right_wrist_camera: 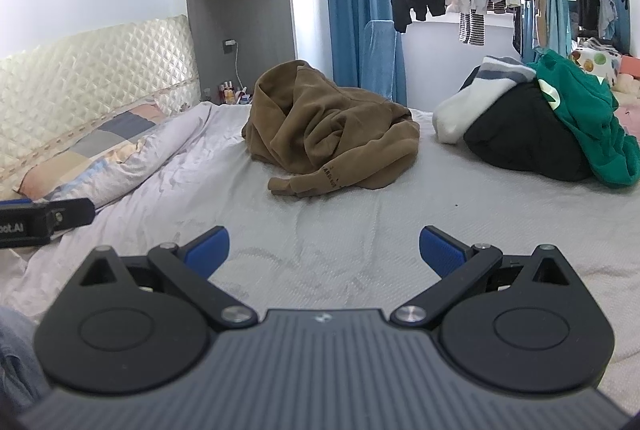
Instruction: Fold large clothes
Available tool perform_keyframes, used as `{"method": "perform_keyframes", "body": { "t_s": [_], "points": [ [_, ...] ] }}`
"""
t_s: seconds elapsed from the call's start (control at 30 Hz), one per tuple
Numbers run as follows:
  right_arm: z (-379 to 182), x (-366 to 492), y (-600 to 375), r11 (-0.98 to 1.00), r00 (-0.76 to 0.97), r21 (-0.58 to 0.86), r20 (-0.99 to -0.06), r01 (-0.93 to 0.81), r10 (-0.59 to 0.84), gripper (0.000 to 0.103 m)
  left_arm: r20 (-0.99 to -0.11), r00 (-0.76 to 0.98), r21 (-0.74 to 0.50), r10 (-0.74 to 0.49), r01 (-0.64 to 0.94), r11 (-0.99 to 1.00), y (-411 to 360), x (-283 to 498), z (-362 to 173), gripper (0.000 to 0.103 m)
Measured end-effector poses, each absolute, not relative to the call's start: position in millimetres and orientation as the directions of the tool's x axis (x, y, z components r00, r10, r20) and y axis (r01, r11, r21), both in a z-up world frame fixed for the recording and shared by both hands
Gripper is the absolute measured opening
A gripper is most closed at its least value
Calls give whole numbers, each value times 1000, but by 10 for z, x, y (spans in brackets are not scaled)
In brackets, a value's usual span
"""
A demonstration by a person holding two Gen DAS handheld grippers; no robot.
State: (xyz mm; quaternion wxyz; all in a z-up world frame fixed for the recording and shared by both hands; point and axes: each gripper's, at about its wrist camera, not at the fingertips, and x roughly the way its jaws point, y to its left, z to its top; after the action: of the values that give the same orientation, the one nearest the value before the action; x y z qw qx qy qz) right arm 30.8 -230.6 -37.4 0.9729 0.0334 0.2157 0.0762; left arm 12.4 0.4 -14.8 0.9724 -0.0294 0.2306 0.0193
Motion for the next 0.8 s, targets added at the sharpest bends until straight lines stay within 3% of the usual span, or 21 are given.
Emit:
{"method": "perform_keyframes", "body": {
  "t_s": [0.8],
  "points": [
    [-270,756,-2343,971,887,172,-405,-167,224,103,-484,875,-53,2,-32,998,-7,804,-51,103]
  ]
}}
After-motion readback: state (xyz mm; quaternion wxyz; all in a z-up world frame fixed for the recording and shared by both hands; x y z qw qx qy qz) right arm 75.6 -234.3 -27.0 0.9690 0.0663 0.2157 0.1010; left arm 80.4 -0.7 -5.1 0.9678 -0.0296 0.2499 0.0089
